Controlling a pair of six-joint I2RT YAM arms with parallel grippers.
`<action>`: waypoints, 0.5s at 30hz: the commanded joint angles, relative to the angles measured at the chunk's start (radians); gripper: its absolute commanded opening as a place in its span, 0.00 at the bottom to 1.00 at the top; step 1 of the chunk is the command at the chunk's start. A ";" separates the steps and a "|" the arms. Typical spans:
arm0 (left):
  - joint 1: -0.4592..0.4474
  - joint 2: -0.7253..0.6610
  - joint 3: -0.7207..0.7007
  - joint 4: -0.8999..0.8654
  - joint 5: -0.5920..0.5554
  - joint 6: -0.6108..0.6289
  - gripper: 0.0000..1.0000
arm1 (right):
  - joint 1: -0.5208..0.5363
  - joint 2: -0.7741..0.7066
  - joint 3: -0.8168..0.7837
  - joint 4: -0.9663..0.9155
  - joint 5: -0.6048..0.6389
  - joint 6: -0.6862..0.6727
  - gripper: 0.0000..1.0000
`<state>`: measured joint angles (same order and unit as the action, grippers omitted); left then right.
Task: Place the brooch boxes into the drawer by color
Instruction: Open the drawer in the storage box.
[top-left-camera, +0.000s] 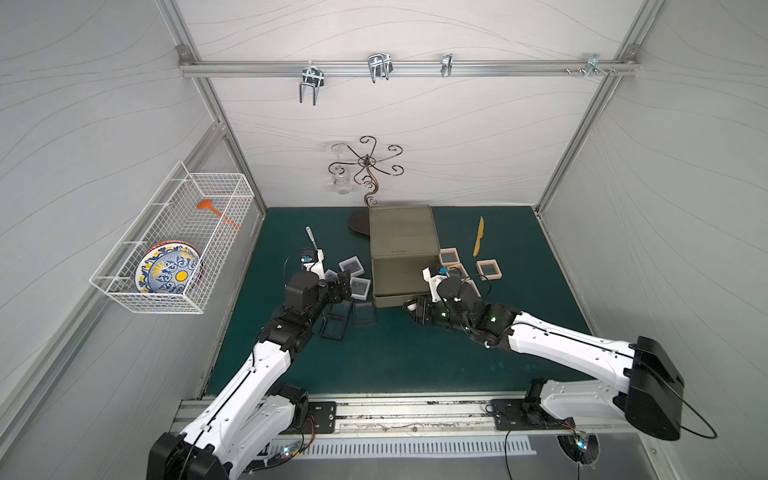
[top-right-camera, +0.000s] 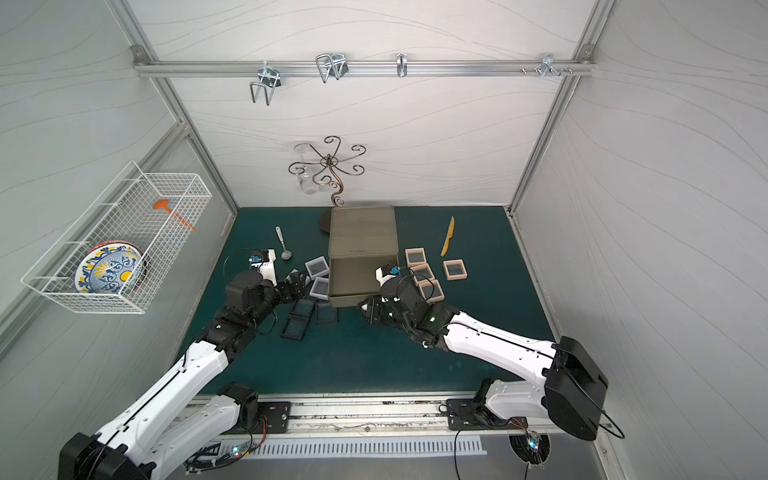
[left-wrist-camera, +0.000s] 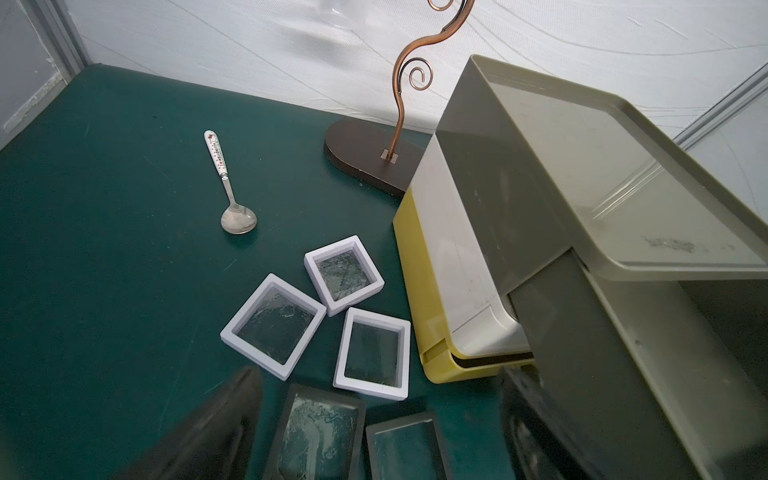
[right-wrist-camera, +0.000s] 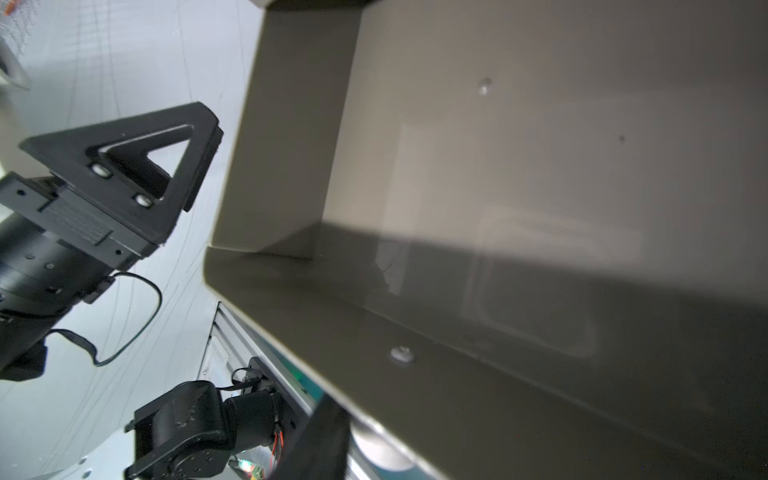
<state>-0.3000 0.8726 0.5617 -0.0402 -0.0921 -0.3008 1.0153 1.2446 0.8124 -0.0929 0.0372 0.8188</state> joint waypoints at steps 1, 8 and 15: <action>0.006 0.009 0.065 0.023 0.012 -0.009 0.92 | 0.010 -0.004 0.000 -0.038 -0.006 -0.015 0.61; 0.005 0.006 0.074 0.002 -0.016 -0.018 0.92 | 0.056 -0.094 0.023 -0.080 0.051 -0.133 0.78; 0.006 0.024 0.096 -0.026 -0.030 -0.025 0.93 | 0.073 -0.309 0.120 -0.252 0.357 -0.410 0.83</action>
<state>-0.3000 0.8871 0.6033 -0.0792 -0.1074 -0.3130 1.1263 1.0031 0.8597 -0.2428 0.2047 0.5682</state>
